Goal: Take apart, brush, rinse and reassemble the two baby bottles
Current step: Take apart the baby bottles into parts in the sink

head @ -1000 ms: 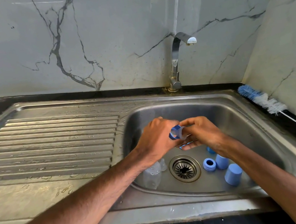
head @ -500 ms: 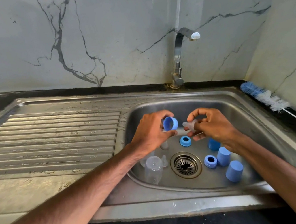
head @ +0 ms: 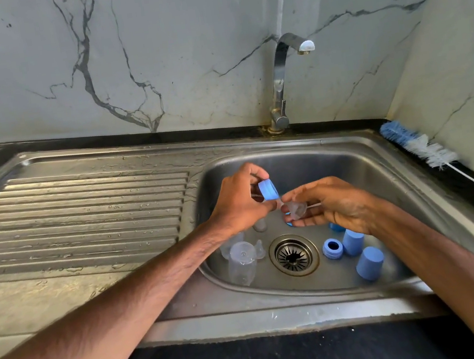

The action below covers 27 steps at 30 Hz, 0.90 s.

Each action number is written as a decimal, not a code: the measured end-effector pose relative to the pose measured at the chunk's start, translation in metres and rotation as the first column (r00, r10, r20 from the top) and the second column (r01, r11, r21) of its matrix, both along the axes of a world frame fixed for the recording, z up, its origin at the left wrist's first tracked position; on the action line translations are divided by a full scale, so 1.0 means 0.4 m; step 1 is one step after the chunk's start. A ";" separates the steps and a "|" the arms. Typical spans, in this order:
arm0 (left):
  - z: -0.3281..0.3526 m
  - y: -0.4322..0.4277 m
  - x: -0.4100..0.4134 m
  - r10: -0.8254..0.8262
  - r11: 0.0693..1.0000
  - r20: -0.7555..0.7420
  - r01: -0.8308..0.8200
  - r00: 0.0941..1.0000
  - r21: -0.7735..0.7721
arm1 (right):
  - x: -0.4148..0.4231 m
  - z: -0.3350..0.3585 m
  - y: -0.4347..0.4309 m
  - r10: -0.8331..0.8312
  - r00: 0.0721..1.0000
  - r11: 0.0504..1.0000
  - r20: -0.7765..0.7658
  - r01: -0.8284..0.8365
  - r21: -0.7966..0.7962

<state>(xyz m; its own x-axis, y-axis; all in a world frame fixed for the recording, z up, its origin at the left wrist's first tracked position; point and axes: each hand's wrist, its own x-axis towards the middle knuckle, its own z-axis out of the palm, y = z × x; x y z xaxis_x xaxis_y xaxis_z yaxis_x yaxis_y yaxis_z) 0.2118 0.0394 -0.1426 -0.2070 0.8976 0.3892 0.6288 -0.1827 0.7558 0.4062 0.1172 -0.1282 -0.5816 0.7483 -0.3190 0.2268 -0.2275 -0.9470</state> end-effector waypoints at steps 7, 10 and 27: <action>-0.005 -0.003 -0.011 0.017 1.000 0.059 -0.017 0.998 0.015 | -0.032 -0.032 -0.047 0.066 0.979 0.985 0.193 -0.095 0.145; -0.011 -0.004 -0.014 0.008 1.000 0.052 -0.010 0.999 0.028 | -0.068 -0.054 -0.059 0.049 0.954 0.938 0.296 -0.146 0.314; -0.010 -0.004 -0.011 -0.010 0.993 -0.041 0.015 0.999 0.115 | -0.139 -0.187 -0.051 0.065 0.660 0.694 0.749 -0.569 0.441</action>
<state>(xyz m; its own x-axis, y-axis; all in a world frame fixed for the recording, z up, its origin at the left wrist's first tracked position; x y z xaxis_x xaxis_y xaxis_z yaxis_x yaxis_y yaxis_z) 0.2073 0.0379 -0.1465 -0.1779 0.8485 0.4984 0.6557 -0.2754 0.7030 0.3505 0.0968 -0.2029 -0.6529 0.7103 -0.2630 0.7439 0.5360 -0.3991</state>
